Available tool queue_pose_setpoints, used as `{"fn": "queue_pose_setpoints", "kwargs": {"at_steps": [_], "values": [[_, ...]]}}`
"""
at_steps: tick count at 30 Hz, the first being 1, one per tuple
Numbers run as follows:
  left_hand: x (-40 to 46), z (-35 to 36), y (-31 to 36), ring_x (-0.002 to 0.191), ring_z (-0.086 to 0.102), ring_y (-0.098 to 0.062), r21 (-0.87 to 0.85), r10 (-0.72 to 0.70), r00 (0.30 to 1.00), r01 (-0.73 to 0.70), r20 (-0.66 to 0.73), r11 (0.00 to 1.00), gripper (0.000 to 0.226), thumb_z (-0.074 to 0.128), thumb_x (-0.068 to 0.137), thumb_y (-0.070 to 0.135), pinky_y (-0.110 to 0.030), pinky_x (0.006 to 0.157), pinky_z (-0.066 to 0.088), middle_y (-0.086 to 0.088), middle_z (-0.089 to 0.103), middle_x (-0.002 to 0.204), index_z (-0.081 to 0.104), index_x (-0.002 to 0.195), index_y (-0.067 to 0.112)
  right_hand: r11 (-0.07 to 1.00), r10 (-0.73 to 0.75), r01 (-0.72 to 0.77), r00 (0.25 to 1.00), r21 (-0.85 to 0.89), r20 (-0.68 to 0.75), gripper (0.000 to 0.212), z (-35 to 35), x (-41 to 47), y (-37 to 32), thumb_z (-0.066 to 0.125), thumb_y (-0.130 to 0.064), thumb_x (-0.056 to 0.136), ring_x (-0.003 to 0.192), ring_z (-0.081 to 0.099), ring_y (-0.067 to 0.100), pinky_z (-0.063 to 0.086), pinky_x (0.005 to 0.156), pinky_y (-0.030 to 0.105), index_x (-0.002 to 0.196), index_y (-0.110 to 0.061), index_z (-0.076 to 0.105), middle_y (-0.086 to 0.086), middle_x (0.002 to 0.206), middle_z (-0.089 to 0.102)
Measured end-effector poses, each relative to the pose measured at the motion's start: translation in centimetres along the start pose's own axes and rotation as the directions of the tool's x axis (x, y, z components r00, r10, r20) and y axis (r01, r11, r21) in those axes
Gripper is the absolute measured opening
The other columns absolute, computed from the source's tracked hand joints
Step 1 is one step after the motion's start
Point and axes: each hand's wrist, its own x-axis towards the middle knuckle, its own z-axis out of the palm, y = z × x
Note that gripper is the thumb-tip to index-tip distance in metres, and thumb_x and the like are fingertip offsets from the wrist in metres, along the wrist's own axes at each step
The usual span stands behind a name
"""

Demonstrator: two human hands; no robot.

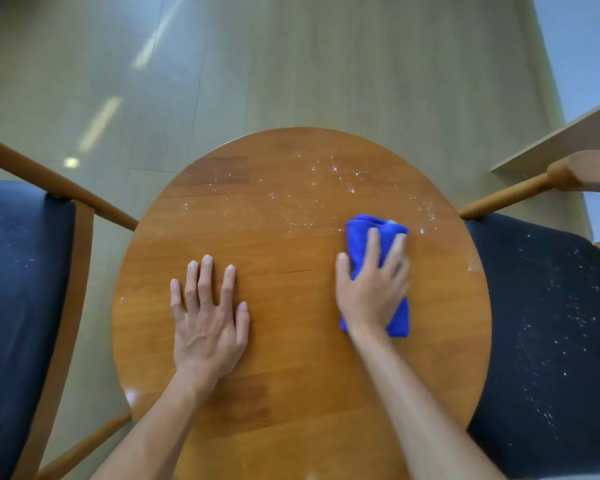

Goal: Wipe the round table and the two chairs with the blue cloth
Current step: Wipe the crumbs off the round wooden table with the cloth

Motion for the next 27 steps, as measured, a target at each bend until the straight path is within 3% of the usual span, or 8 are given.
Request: {"fn": "queue_pose_setpoints", "kwargs": {"at_steps": [5, 8, 10, 12, 16, 19, 22, 27], "values": [[0.0, 0.2, 0.0, 0.143, 0.021, -0.038, 0.0, -0.009, 1.0, 0.009, -0.029, 1.0, 0.061, 0.033, 0.09, 0.041, -0.059, 0.115, 0.015, -0.02, 0.026, 0.154, 0.042, 0.142, 0.01, 0.931, -0.365, 0.363, 0.929, 0.043, 0.069, 0.055, 1.2, -6.5, -2.8, 0.055, -0.041, 0.089, 0.13, 0.043, 0.04, 0.044, 0.095, 0.047, 0.14, -0.022, 0.047, 0.018, 0.152, 0.033], [-0.1, 0.4, -0.1, 0.143, 0.021, -0.037, -0.01, -0.008, 0.999, 0.008, -0.05, 1.0, 0.06, 0.033, 0.09, 0.041, -0.057, 0.115, 0.015, -0.018, 0.026, 0.154, 0.043, 0.141, 0.011, 0.767, -0.641, 0.629, 0.76, 0.128, 0.107, 0.054, 0.7, -7.0, 0.7, 0.061, -0.029, 0.085, 0.133, 0.042, 0.038, 0.044, 0.097, 0.045, 0.138, -0.023, 0.05, 0.017, 0.151, 0.034], [-0.1, 0.5, -0.2, 0.144, 0.019, -0.035, -0.017, -0.012, 0.999, 0.012, -0.049, 1.0, 0.061, 0.032, 0.09, 0.042, -0.056, 0.117, 0.012, -0.017, 0.025, 0.154, 0.042, 0.142, 0.012, 0.7, -0.714, 0.699, 0.691, 0.149, 0.112, 0.053, -0.2, -4.4, 4.1, 0.066, -0.023, 0.082, 0.13, 0.045, 0.037, 0.045, 0.097, 0.044, 0.134, -0.021, 0.055, 0.016, 0.149, 0.038], [0.0, 0.5, -0.2, 0.145, 0.018, -0.035, -0.012, -0.008, 0.999, 0.008, -0.04, 1.0, 0.062, 0.031, 0.09, 0.044, -0.055, 0.117, 0.01, -0.016, 0.023, 0.155, 0.041, 0.142, 0.013, 0.779, -0.627, 0.62, 0.772, 0.096, 0.103, 0.055, -1.4, -0.7, 7.8, 0.07, -0.02, 0.081, 0.129, 0.046, 0.039, 0.044, 0.099, 0.047, 0.134, -0.017, 0.056, 0.018, 0.148, 0.039], [0.0, 0.2, 0.0, 0.145, 0.017, -0.035, -0.021, -0.021, 0.999, 0.02, -0.031, 1.0, 0.063, 0.031, 0.089, 0.044, -0.055, 0.117, 0.009, -0.017, 0.023, 0.155, 0.041, 0.142, 0.012, 0.986, -0.165, 0.167, 0.984, -0.03, 0.062, 0.057, -4.2, 5.1, 14.4, 0.062, -0.022, 0.089, 0.131, 0.037, 0.04, 0.037, 0.102, 0.054, 0.142, -0.015, 0.043, 0.017, 0.154, 0.027], [0.1, -0.1, 0.2, 0.144, 0.019, -0.037, -0.022, -0.027, 0.999, 0.026, -0.03, 0.999, 0.063, 0.031, 0.089, 0.043, -0.056, 0.116, 0.011, -0.019, 0.025, 0.153, 0.043, 0.141, 0.01, 0.99, 0.134, -0.133, 0.991, -0.041, 0.014, 0.055, -4.9, 6.6, 17.3, 0.053, -0.025, 0.094, 0.129, 0.036, 0.042, 0.033, 0.103, 0.056, 0.145, -0.016, 0.034, 0.016, 0.153, 0.026], [0.2, -0.2, 0.3, 0.143, 0.02, -0.038, -0.027, -0.026, 0.999, 0.025, -0.035, 0.999, 0.063, 0.032, 0.088, 0.042, -0.057, 0.116, 0.011, -0.02, 0.025, 0.153, 0.043, 0.141, 0.009, 0.916, 0.4, -0.398, 0.915, 0.04, -0.052, 0.054, -4.4, 5.8, 16.4, 0.052, -0.023, 0.095, 0.123, 0.039, 0.047, 0.031, 0.101, 0.055, 0.145, -0.016, 0.034, 0.018, 0.151, 0.029], [0.1, 0.1, 0.2, 0.143, 0.02, -0.039, -0.019, -0.022, 0.999, 0.021, -0.041, 1.0, 0.063, 0.032, 0.088, 0.042, -0.057, 0.116, 0.01, -0.02, 0.024, 0.153, 0.042, 0.141, 0.009, 0.972, 0.235, -0.236, 0.968, -0.002, -0.087, 0.053, -2.2, 2.8, 9.0, 0.059, -0.022, 0.09, 0.124, 0.039, 0.046, 0.034, 0.094, 0.053, 0.14, -0.013, 0.044, 0.022, 0.151, 0.03]]}}
